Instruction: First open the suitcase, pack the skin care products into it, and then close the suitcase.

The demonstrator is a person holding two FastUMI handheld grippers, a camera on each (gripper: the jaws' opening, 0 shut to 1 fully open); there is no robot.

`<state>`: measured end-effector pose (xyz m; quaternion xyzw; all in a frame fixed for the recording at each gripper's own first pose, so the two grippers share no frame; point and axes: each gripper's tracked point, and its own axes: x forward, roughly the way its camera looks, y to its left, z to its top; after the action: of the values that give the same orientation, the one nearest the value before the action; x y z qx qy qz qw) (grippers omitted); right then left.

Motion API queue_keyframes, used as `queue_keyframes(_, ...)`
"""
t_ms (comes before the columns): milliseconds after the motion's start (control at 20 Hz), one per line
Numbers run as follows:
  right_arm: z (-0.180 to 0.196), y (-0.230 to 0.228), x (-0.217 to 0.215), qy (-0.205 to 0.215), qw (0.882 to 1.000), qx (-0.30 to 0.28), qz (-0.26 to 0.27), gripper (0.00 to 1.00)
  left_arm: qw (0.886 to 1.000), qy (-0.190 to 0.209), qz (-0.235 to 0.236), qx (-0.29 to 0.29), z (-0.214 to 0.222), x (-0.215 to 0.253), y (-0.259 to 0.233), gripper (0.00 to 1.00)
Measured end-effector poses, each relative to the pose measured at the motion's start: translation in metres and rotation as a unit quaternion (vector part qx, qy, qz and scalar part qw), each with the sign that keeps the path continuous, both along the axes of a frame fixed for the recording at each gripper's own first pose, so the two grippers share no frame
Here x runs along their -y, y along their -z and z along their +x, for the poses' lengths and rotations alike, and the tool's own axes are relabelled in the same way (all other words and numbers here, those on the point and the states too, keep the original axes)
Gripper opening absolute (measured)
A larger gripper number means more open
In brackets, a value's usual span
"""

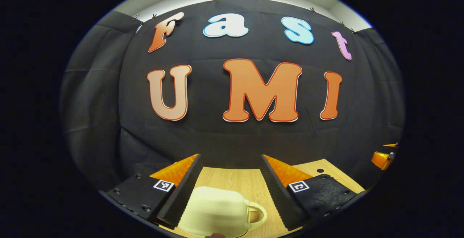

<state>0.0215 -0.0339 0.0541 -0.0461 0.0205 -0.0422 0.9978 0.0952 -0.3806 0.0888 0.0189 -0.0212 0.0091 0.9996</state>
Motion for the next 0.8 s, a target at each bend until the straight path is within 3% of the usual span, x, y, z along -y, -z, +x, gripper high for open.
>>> queue_keyframes(400,-0.007,-0.005,0.014,0.005,1.0,0.005,0.007,0.95,1.0,0.02,-0.002,0.005,-0.002,0.025,-0.005,0.97)
queue_keyframes(800,-0.013,0.011,0.013,0.0,1.0,-0.002,0.018,0.96,1.0,-0.002,-0.009,-0.009,-0.005,0.001,0.001,0.96)
